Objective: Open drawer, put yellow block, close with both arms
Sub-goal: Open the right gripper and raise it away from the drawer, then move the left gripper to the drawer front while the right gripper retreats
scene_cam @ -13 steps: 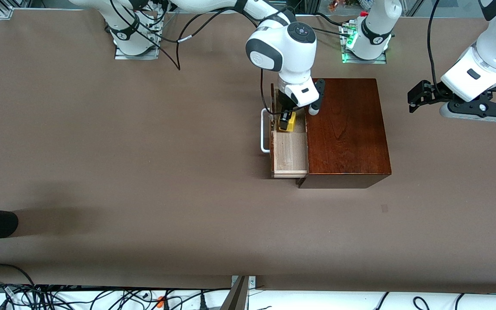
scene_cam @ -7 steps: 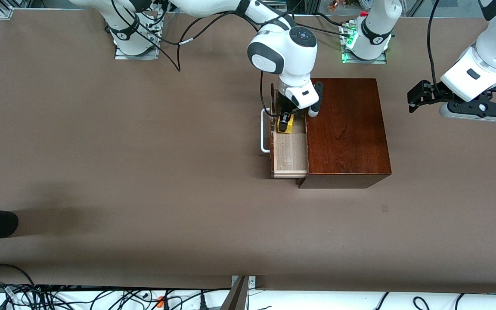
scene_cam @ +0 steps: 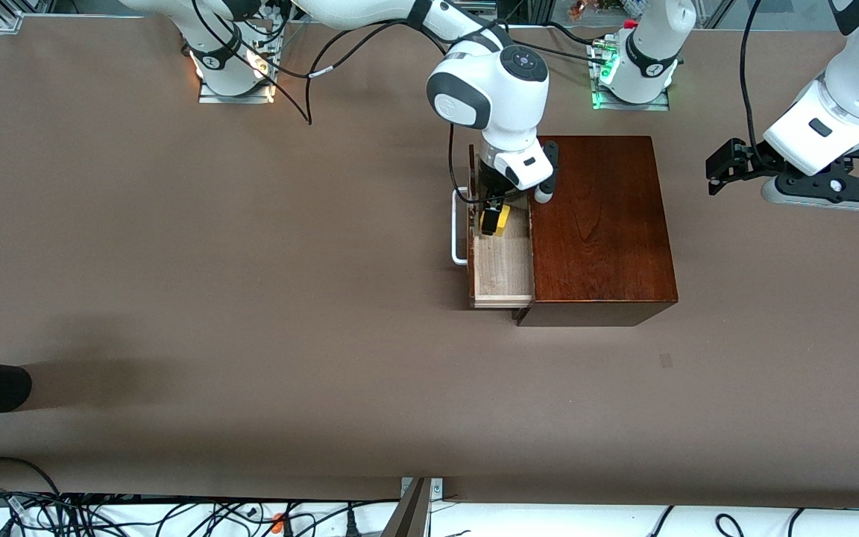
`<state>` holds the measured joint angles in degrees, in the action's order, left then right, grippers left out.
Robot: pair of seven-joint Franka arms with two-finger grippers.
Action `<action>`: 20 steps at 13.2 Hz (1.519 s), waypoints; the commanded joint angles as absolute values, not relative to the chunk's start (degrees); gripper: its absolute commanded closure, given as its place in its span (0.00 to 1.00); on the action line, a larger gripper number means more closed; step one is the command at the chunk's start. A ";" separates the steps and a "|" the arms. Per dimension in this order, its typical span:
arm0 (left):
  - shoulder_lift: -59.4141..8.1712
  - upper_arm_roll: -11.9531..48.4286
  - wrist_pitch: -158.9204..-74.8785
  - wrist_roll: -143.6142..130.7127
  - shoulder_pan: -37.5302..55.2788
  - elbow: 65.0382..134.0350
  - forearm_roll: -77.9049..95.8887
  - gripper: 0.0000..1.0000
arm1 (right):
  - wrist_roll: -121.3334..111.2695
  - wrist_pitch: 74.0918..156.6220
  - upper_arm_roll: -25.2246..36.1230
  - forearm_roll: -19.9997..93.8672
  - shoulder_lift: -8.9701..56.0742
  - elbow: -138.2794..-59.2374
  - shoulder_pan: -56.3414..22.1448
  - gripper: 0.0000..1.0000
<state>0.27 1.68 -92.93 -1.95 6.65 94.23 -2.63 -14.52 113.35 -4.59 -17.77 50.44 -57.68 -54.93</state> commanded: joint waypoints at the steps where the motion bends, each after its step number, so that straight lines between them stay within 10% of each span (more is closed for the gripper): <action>1: 1.14 1.50 -92.55 -0.79 6.59 94.48 -1.85 0.00 | -14.50 109.35 -4.83 -15.31 44.85 -56.78 -53.88 0.00; 13: -4.65 2.81 -83.94 13.92 12.21 91.85 2.63 0.00 | -13.18 90.72 2.36 1.65 22.52 -59.14 -26.65 0.00; 20: -18.09 4.64 -93.48 22.29 28.02 88.15 10.02 0.00 | -12.05 88.59 14.23 6.24 1.87 -81.35 -25.84 0.00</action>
